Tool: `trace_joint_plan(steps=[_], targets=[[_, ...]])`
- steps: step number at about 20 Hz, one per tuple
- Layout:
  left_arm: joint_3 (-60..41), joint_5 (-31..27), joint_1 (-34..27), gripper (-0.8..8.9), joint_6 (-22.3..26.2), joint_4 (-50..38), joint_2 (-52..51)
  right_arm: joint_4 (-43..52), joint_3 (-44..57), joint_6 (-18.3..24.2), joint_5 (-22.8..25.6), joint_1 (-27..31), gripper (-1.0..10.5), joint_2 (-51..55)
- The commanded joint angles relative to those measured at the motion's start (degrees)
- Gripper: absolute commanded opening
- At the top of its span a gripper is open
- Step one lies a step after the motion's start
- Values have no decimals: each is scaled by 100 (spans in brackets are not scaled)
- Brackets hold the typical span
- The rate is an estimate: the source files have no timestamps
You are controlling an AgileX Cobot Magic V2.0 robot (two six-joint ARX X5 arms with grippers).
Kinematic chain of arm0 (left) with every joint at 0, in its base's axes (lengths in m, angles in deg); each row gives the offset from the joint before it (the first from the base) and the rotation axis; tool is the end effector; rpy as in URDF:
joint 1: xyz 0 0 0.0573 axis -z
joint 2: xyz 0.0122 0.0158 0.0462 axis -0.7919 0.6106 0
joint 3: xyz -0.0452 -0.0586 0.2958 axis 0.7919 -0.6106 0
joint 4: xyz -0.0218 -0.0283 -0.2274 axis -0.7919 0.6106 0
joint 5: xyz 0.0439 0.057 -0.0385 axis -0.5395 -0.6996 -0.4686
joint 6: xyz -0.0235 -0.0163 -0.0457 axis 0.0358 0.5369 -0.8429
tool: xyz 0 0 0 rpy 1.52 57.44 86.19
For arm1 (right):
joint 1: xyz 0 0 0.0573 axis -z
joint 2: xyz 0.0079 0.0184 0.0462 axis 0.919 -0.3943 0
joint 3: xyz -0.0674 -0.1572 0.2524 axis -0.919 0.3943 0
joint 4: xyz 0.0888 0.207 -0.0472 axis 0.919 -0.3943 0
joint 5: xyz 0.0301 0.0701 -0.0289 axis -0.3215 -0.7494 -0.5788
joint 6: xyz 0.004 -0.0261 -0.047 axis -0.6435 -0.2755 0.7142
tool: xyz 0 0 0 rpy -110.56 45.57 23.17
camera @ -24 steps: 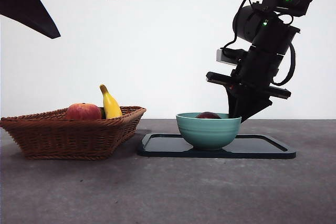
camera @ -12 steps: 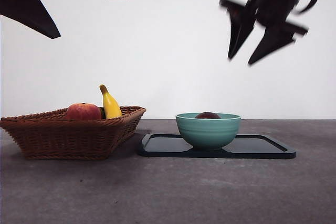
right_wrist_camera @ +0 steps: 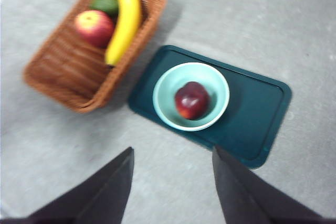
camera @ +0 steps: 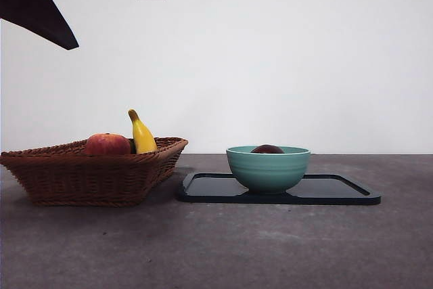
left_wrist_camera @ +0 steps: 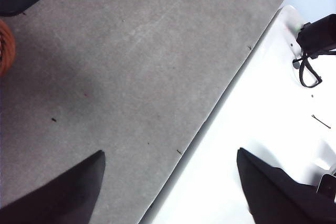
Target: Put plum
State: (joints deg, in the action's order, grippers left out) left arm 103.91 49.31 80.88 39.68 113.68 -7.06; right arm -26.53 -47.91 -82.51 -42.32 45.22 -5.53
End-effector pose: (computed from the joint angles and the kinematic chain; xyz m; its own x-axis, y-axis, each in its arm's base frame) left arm 0.1462 -0.0968 0.3525 0.0660 -0.6369 -0.7681 0.7524 0.5374 -0.3810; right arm 0.1343 0.0602 0.4281 0.6195 0.4949 -0.6093 -0.4603 0.8578 0.2287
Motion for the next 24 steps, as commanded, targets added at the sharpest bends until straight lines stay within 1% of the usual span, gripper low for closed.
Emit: trace_joint_plan(steps=[1,4,11,13,15,16,20,24], targets=[[63,39,26,404,109,-17,31,-44,79,63,-2,-133,239,278],[63,39,26,404,109,-20,31,-31,656,63,-2,-216,239,831],[63,39,26,404,107,-22,31,393,2726,63,-31,-232,238,2044],[63,39,26,404,107,-26,31,509,3106,61,-249,-232,239,2181],[63,39,26,404,101,-61,31,535,3296,61,-533,-232,238,2194],[63,39,26,404,81,-107,31,533,3316,61,-590,-232,238,2181],[63,39,28,404,68,-170,31,798,3316,59,-605,-232,238,2184],[63,39,26,404,66,-184,31,815,3316,61,-605,-232,238,2181]])
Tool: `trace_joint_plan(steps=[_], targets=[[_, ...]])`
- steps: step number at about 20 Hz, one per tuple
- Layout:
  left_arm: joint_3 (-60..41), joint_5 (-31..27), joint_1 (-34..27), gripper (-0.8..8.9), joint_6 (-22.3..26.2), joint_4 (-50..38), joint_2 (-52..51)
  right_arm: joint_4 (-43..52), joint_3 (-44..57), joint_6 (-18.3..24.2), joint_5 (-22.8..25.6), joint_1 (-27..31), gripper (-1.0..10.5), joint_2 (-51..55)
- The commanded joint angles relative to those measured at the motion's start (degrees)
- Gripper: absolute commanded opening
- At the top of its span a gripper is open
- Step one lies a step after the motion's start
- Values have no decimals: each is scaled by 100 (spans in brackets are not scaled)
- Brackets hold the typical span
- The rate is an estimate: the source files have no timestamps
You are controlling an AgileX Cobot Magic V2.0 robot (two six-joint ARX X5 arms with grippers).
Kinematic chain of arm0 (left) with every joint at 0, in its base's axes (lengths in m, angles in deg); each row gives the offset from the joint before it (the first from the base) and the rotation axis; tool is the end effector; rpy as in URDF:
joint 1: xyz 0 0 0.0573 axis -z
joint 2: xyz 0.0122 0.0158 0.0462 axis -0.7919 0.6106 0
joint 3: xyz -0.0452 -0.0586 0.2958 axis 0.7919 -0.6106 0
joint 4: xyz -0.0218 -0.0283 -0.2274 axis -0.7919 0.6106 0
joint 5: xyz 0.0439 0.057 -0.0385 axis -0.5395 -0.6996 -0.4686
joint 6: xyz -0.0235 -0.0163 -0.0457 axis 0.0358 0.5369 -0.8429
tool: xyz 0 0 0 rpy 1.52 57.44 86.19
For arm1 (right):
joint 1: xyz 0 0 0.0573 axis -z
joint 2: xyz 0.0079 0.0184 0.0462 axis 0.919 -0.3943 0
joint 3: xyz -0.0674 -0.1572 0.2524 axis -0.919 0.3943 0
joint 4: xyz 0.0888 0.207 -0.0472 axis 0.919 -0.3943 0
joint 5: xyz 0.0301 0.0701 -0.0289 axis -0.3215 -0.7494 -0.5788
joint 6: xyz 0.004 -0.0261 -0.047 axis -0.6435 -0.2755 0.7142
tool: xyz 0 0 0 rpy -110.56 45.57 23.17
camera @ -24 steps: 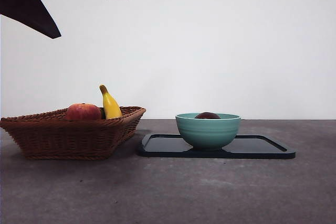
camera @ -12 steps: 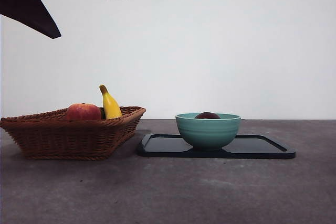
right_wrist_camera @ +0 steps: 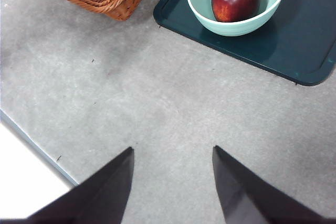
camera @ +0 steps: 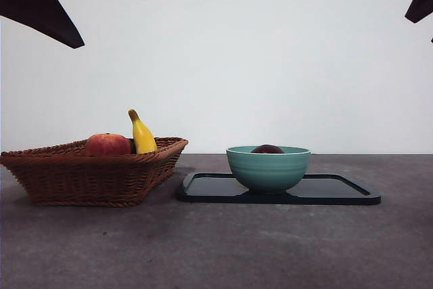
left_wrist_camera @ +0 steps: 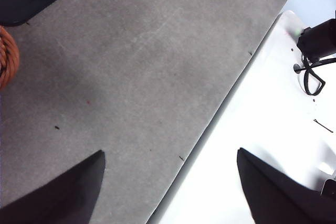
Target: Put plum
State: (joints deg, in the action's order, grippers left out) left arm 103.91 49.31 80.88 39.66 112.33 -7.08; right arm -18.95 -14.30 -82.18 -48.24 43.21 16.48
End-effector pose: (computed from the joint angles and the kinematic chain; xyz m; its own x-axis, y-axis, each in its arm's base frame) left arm 0.1478 -0.0977 0.3535 0.0820 -0.6456 -0.7592 0.7600 0.5333 -0.3714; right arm 0.0620 0.0375 0.3072 0.5017 0.5808 -0.6411 -0.5337 0.7911 0.2989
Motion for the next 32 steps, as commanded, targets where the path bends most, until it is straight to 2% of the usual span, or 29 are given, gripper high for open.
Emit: trace_joint_plan(steps=[1,4,8,11,14,19,25,32], targets=[[63,39,28,404,63,-74,33,57,-46,28,-13,-31,238,-17],[63,177,66,404,-308,-446,33,57,-46,28,-15,-31,238,-20],[68,94,334,405,-1088,-1801,46,57,-46,28,-13,-31,238,-20],[188,-562,614,405,-1517,-2791,212,42,-46,26,-15,-31,239,-17],[697,-1093,721,405,-1709,-2885,767,39,-46,26,-15,-31,238,-17],[1917,-1139,846,405,-1720,-2817,2144,33,-46,20,-17,-28,238,-17],[3200,-1532,946,405,-1716,-2824,3609,-20,-46,-13,-20,-31,238,-17],[3692,-1805,990,405,-1676,-2885,4778,-201,-46,-9,-15,-31,239,-17]])
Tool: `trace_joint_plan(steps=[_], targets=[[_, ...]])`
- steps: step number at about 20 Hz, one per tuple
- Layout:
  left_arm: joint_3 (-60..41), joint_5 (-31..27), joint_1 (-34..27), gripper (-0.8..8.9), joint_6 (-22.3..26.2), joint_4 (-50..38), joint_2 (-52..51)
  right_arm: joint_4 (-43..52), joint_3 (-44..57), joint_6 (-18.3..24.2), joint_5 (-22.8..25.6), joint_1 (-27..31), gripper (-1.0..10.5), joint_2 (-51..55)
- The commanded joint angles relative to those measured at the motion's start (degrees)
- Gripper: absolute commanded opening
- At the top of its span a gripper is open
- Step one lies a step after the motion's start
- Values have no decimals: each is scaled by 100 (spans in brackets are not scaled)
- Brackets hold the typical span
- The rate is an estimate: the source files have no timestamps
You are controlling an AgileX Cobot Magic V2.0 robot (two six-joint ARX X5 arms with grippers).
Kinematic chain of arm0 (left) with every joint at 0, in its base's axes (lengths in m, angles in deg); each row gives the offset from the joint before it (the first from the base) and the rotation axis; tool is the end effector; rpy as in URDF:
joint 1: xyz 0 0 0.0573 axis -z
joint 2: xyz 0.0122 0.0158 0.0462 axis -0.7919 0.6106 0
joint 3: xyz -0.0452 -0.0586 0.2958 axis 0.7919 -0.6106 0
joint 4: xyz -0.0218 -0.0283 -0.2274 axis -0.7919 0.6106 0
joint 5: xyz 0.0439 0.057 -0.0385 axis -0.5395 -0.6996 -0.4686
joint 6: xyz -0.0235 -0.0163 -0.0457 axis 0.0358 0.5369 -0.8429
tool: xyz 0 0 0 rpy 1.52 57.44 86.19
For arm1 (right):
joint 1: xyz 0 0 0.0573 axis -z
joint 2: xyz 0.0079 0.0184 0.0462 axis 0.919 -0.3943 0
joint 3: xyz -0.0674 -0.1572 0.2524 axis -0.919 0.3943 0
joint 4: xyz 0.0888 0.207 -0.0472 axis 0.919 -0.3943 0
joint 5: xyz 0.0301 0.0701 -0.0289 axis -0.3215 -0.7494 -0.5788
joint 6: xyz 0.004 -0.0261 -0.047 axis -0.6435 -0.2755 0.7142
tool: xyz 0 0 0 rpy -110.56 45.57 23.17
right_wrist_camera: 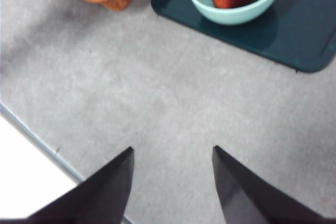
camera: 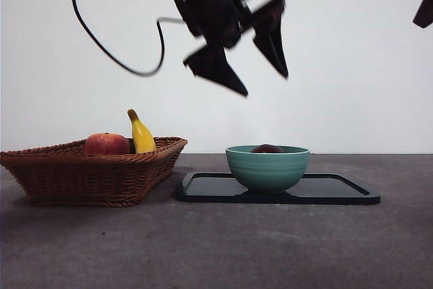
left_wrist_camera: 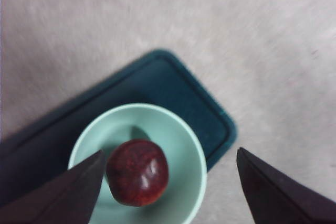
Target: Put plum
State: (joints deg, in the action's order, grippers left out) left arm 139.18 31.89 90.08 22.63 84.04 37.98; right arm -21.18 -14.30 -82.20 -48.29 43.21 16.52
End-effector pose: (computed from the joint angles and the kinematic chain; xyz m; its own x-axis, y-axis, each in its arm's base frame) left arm 0.3448 -0.2758 0.3238 0.3899 -0.6171 -0.6835 0.6775 0.6949 -0.2410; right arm 0.0595 0.0364 0.3045 0.4782 0.5714 -0.6669 -0.5233 0.7952 0.3061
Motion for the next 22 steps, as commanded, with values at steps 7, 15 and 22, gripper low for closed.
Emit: trace_joint_plan(steps=[7,15,22], targets=[[164,-476,210,405,203,-149,872,-57,-46,-4,-13,-31,238,-22],[164,-610,332,405,293,-175,1172,-133,-46,-2,-15,-31,238,-22],[162,-761,372,388,317,-160,1178,-136,-46,-4,-28,-31,238,-22]])
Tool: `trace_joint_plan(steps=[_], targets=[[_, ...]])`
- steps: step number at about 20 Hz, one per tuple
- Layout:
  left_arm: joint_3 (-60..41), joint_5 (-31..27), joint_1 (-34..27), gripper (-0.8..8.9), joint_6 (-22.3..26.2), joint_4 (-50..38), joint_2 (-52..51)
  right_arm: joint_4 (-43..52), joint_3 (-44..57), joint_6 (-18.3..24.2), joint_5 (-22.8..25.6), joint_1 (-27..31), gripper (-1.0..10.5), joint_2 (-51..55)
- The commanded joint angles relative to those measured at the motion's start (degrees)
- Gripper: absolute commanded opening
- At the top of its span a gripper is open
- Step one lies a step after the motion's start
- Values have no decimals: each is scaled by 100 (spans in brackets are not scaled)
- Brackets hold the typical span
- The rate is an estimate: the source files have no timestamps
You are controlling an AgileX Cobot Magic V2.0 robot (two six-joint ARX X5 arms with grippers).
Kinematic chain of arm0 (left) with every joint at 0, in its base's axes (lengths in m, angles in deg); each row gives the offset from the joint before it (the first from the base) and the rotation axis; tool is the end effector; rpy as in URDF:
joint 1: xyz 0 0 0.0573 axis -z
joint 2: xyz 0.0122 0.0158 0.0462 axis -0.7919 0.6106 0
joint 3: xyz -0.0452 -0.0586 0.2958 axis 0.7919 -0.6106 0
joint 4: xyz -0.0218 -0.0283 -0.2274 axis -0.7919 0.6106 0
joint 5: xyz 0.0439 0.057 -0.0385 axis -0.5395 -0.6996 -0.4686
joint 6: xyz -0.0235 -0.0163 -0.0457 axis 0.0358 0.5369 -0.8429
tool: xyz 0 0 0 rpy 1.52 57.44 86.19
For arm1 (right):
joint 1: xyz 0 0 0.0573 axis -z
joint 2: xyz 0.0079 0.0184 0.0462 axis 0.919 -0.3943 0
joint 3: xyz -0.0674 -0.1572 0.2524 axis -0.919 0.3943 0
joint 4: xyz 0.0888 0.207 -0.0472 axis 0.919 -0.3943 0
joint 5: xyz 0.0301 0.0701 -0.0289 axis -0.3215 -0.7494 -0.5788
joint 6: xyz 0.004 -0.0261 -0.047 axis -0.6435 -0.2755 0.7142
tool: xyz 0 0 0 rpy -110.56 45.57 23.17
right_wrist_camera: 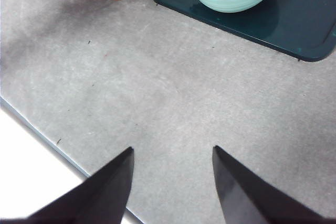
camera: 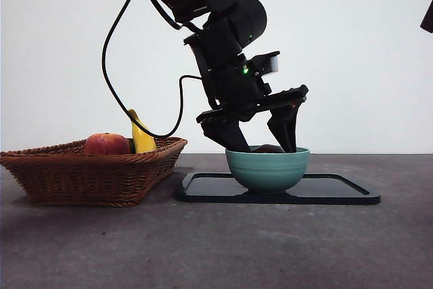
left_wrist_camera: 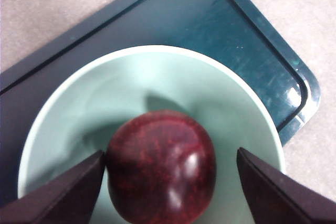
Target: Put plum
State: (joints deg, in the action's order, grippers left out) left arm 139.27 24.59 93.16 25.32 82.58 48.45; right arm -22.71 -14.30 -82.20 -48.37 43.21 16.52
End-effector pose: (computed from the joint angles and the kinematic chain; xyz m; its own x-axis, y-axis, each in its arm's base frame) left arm 0.3588 -0.3144 0.2448 0.3620 -0.4771 -0.8008 0.6753 0.7264 -0.1274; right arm 0.0578 0.0357 0.3028 0.4609 0.5653 -0.6841 -0.5164 0.7978 0.3113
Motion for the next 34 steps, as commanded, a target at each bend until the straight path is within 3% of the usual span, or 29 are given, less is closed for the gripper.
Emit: trace_joint_plan(steps=[1,7,15,25,34], targets=[[153,-33,72,344,66,-7,131,17,-46,-4,-20,-31,238,-22],[153,-33,92,213,238,151,131,20,-46,-4,-20,-31,238,-22],[278,-33,79,213,236,177,131,20,-46,9,-17,-31,238,-22],[2149,-31,15,214,350,1637,101,22,-46,9,-7,-28,238,-15],[2527,-31,-592,213,348,2356,-1602,81,-46,37,0,-28,238,-11]])
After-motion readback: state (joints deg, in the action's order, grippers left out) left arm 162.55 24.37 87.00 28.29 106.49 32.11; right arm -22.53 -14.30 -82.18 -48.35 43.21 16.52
